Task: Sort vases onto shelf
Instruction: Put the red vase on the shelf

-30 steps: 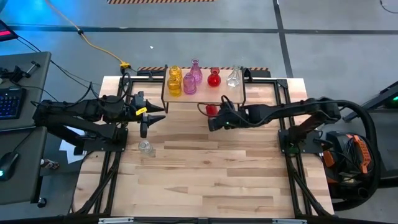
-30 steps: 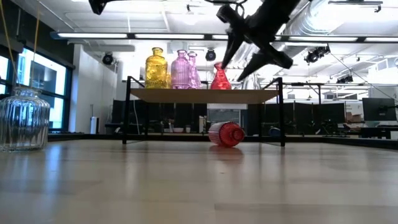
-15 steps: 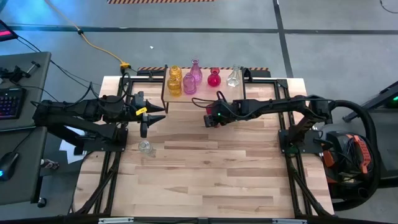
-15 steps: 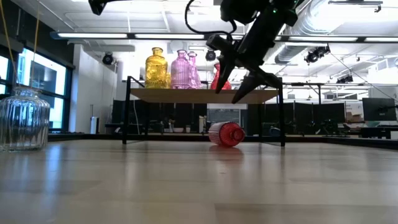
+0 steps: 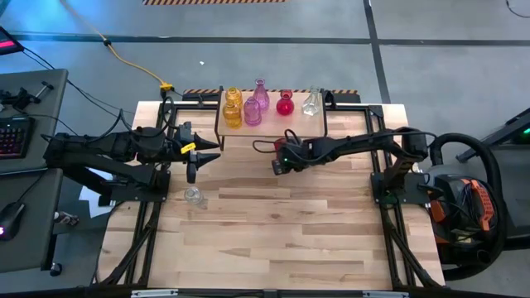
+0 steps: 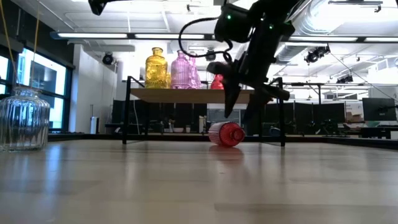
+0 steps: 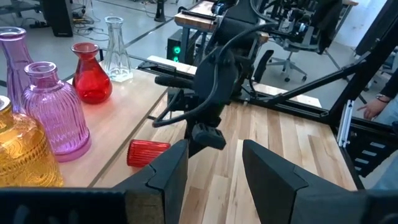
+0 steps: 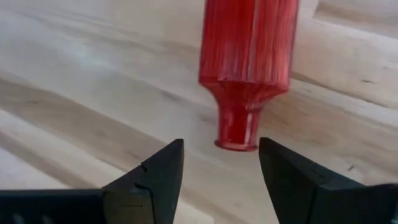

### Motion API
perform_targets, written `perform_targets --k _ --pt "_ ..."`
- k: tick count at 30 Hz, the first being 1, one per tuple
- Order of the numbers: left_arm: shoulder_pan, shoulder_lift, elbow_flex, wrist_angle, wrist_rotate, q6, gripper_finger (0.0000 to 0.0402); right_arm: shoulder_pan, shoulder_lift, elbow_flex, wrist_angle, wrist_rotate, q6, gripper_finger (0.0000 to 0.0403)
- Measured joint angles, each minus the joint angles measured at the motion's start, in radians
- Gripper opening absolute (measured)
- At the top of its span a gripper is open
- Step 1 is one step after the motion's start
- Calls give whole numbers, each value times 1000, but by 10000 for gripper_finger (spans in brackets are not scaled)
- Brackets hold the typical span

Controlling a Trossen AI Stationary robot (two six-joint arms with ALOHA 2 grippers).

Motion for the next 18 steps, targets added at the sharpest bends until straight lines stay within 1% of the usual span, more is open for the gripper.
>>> perform_targets --k 6,12,18 --pt "0 0 0 0 0 0 145 -1 37 0 1 20 -23 193" --pt "0 0 0 -1 0 0 145 -1 47 0 3 100 -27 193" --pt "0 0 0 -3 0 0 145 -5 64 0 8 95 -65 193"
